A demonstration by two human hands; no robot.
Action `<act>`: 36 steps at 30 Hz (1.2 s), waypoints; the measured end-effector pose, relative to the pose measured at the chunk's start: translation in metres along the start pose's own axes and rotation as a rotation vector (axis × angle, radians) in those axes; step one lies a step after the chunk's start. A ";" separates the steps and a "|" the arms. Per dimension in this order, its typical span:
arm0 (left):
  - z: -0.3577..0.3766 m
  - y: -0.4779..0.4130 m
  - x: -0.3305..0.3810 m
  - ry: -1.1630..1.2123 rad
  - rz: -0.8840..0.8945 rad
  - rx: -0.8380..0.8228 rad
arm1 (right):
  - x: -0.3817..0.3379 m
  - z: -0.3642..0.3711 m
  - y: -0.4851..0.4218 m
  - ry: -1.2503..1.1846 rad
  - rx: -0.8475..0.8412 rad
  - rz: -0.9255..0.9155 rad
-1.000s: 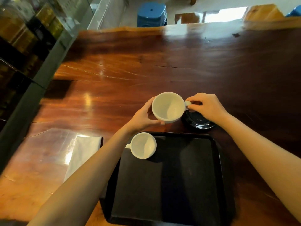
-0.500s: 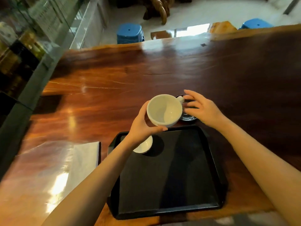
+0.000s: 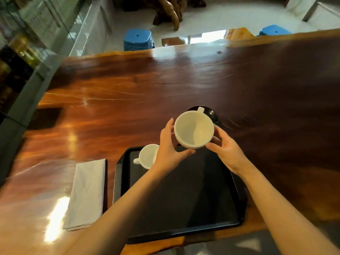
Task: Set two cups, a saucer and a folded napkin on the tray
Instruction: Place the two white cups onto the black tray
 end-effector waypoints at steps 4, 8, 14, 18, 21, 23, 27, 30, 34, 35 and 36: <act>0.013 0.002 -0.008 -0.036 -0.018 0.054 | 0.010 -0.013 -0.008 -0.025 -0.107 0.033; 0.042 0.008 -0.028 0.043 -0.064 0.225 | 0.030 -0.023 -0.010 -0.110 -0.176 0.092; 0.092 0.014 -0.051 0.170 -0.245 0.435 | 0.074 -0.028 -0.011 -0.132 -0.169 0.154; 0.106 0.010 -0.069 0.213 -0.374 0.476 | 0.094 -0.028 -0.023 -0.274 -0.131 0.257; 0.113 0.009 -0.080 0.262 -0.473 0.559 | 0.111 -0.022 -0.032 -0.310 -0.169 0.292; 0.119 0.008 -0.086 0.268 -0.502 0.592 | 0.120 -0.020 -0.037 -0.323 -0.171 0.311; 0.127 0.008 -0.093 0.300 -0.530 0.604 | 0.132 -0.021 -0.043 -0.359 -0.146 0.322; 0.131 0.011 -0.090 0.359 -0.516 0.604 | 0.134 -0.024 -0.046 -0.339 -0.111 0.334; 0.138 0.013 -0.086 0.417 -0.539 0.596 | 0.131 -0.024 -0.054 -0.263 -0.100 0.333; 0.138 0.013 -0.086 0.419 -0.543 0.598 | 0.129 -0.024 -0.055 -0.252 -0.110 0.334; 0.138 0.014 -0.085 0.420 -0.544 0.601 | 0.128 -0.024 -0.056 -0.245 -0.118 0.331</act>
Point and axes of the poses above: each hand's wrist, its own y-axis away from the middle knuckle, its own z-axis out of the palm, x = y × z, the point moved 3 cm from there along -y, towards the middle knuckle, and after that the axes turned 14 degrees about -z, right-handed, at the moved point
